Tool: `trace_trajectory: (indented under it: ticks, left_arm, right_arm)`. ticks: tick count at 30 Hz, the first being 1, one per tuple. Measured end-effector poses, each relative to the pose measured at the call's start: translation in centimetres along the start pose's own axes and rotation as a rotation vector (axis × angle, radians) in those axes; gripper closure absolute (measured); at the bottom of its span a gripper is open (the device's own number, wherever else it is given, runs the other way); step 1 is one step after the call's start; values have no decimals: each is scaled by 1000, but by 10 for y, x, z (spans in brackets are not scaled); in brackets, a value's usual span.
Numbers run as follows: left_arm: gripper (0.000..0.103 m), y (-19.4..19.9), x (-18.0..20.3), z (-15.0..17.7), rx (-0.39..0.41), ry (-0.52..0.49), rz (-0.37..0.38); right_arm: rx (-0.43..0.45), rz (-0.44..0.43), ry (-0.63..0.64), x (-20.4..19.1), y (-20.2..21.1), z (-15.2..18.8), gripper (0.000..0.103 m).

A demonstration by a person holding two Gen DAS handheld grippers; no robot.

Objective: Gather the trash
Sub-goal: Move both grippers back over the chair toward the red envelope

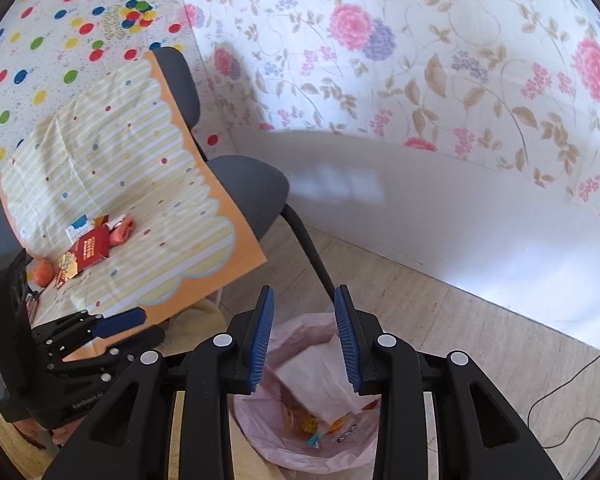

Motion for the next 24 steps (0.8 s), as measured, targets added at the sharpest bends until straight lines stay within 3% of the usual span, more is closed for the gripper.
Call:
trace_trajectory:
  ticks: [8, 16, 19, 24]
  left_arm:
    - [61, 49, -58, 1, 59, 85, -145]
    - [51, 83, -120, 22, 75, 218, -240]
    - [44, 99, -151, 32, 80, 280, -311]
    - [34, 128, -204, 47, 78, 377, -438]
  right_arm:
    - [10, -60, 77, -50, -4, -13, 69]
    - [11, -174, 187, -121, -25, -32, 69]
    - [3, -218, 239, -152, -36, -40, 61]
    - [-14, -292, 313, -201, -57, -54, 59]
Point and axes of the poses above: each gripper's, at about its wrist camera, not at the fingertips, and y roughly against the way its jaws point, x to its right, z to its underside, the point moved 10 cm from there along -y, roughly the way its jaws point, and after that the axes turned 3 degrees about -x, right-handed, at the moved point
